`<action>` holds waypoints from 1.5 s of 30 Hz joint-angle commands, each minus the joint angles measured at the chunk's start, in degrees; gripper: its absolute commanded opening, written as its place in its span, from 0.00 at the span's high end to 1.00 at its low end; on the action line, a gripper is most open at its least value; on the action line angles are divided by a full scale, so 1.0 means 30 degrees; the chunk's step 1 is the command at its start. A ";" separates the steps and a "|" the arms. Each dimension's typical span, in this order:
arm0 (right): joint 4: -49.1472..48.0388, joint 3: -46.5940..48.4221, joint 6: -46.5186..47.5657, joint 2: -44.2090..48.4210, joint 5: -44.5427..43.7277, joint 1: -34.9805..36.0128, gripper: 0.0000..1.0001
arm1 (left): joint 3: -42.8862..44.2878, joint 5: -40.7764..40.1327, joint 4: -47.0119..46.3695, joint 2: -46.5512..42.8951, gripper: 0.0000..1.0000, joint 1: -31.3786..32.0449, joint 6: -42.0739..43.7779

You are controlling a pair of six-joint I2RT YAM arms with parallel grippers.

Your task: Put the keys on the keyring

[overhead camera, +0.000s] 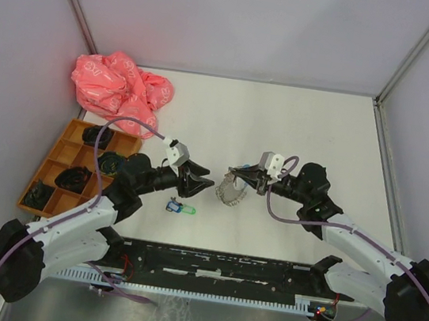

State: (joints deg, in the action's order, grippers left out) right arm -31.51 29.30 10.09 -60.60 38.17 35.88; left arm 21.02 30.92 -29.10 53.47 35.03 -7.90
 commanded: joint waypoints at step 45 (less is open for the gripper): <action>0.8819 0.5687 0.0820 -0.2516 -0.0196 -0.0319 0.99 | 0.1192 0.0495 -0.2538 0.3590 0.31 0.0044 -0.2855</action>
State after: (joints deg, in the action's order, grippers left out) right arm -4.62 42.19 14.85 -67.22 38.41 35.11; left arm 25.17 32.08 -34.39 63.18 35.11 -14.79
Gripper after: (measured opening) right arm 0.015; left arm 0.685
